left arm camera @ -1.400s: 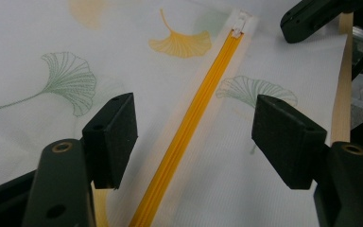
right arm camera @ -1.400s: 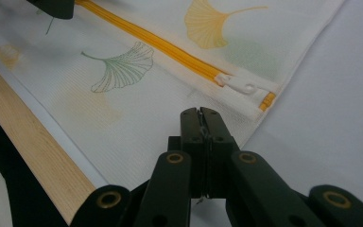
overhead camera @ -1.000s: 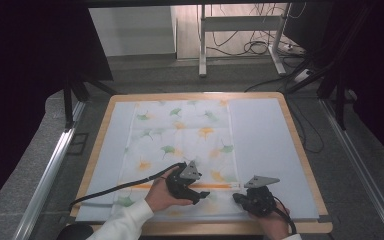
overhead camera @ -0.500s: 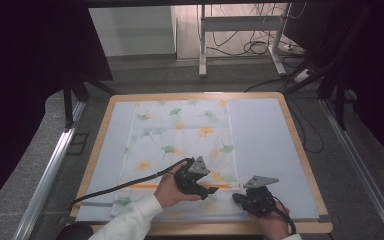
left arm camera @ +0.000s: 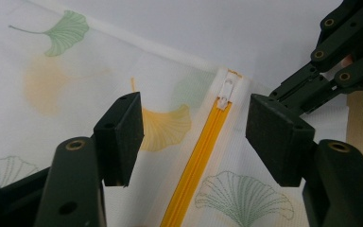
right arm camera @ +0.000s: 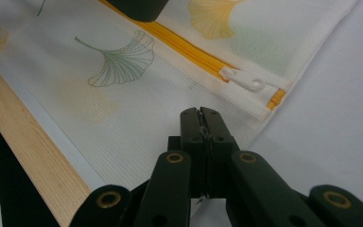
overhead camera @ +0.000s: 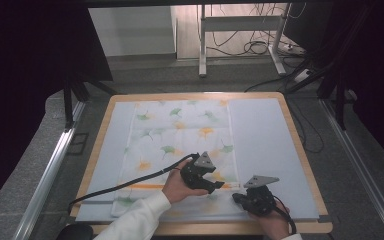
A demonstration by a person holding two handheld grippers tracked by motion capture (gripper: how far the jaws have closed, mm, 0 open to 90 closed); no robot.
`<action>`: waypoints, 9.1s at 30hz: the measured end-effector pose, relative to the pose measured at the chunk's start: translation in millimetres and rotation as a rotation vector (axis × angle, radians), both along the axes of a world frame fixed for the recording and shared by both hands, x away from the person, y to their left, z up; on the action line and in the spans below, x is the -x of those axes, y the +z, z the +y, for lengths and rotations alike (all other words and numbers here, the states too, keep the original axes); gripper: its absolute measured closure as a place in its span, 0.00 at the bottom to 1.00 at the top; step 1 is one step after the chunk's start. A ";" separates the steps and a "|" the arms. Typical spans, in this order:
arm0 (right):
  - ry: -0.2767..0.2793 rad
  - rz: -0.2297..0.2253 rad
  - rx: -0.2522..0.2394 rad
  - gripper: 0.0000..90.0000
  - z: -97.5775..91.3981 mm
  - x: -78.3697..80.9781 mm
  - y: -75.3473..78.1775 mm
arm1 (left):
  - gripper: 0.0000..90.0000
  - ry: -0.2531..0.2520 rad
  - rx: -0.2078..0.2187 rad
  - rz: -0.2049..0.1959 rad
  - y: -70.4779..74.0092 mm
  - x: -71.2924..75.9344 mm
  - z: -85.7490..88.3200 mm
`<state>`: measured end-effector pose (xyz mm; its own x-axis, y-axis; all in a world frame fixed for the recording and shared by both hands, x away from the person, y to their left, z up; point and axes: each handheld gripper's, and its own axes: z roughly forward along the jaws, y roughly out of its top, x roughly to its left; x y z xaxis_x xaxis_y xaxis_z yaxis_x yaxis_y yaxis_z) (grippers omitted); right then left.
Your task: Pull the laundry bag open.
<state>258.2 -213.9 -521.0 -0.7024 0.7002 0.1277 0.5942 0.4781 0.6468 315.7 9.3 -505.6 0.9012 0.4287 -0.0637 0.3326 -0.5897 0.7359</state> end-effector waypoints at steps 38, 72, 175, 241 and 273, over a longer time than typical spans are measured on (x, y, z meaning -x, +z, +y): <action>0.008 0.009 0.000 0.98 0.0 -1.5 0.1 | 0.59 -0.043 -0.032 0.064 -20.4 -16.3 -50.5; 0.021 0.003 0.007 0.98 0.7 -3.2 0.4 | 0.93 -0.082 -0.021 0.089 -18.7 -12.9 -49.8; -0.097 0.081 -0.062 1.00 -0.7 -43.3 -0.7 | 1.00 -0.079 -0.089 0.080 -17.2 -7.2 -21.0; -0.086 0.072 -0.069 1.00 -2.1 -43.1 -1.6 | 1.00 -0.027 -0.092 0.124 -17.6 -5.1 31.1; -0.089 0.068 -0.072 1.00 -2.1 -42.6 -2.0 | 1.00 0.039 -0.082 0.144 -20.0 -0.1 83.3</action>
<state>300.8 -216.0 -522.9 -0.6260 0.7466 0.2251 0.6758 0.3754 0.6343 315.8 92.5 -525.5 0.8676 0.4727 -0.1544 0.4552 -0.6302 0.6290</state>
